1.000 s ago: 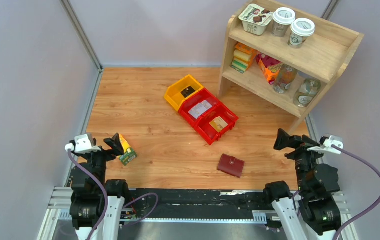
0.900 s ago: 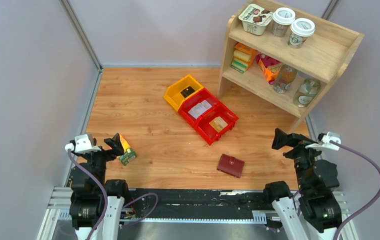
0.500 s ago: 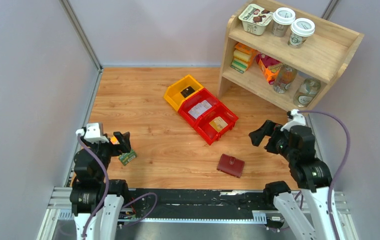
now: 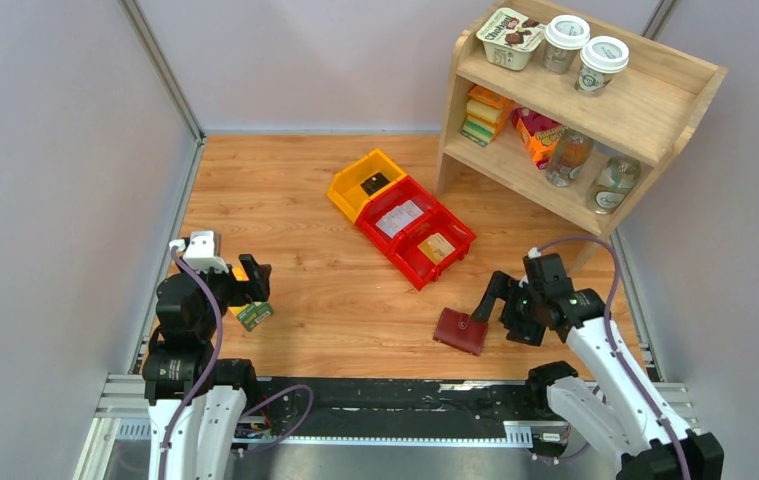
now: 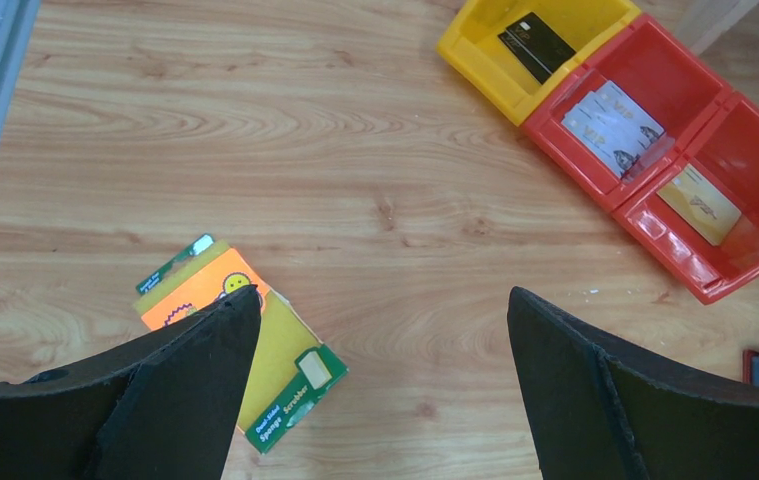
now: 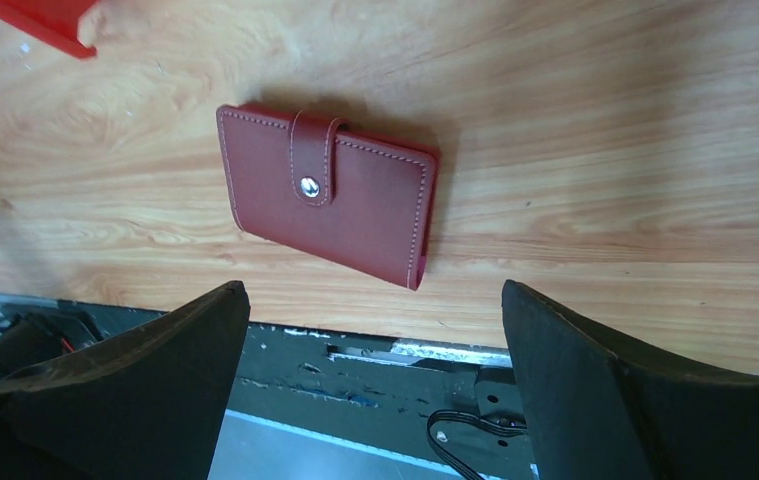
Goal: Take the credit cards out of the card holder
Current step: Move the card holder to the center of the board.
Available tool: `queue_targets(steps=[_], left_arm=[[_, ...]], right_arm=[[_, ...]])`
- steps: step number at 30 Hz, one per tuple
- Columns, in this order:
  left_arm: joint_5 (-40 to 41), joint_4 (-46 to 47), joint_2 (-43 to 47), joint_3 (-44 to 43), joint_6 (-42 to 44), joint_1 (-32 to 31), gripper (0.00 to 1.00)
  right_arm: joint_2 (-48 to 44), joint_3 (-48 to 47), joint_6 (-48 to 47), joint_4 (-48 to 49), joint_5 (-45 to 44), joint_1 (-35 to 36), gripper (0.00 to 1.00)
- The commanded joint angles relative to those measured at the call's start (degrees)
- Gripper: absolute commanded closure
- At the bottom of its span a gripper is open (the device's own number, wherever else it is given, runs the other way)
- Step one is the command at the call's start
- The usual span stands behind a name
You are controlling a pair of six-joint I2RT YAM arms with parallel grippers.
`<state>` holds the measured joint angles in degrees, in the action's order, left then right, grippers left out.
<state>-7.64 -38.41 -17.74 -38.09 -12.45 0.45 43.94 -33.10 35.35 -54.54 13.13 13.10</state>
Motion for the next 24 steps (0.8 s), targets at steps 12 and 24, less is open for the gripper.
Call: queue_targets(steps=[12, 24], left_arm=[[-4.75, 2.55, -1.16, -1.38, 1.72, -0.18, 0.0], [-15.64, 4.92, -9.15, -1.99, -5.38, -0.18, 0.0]], right_arm=[[21.52, -1.34, 15.52, 21.66, -8.11, 30.28, 0.0], [34.73, -17.53, 7.89, 18.7, -15.64, 45.17, 0.0]])
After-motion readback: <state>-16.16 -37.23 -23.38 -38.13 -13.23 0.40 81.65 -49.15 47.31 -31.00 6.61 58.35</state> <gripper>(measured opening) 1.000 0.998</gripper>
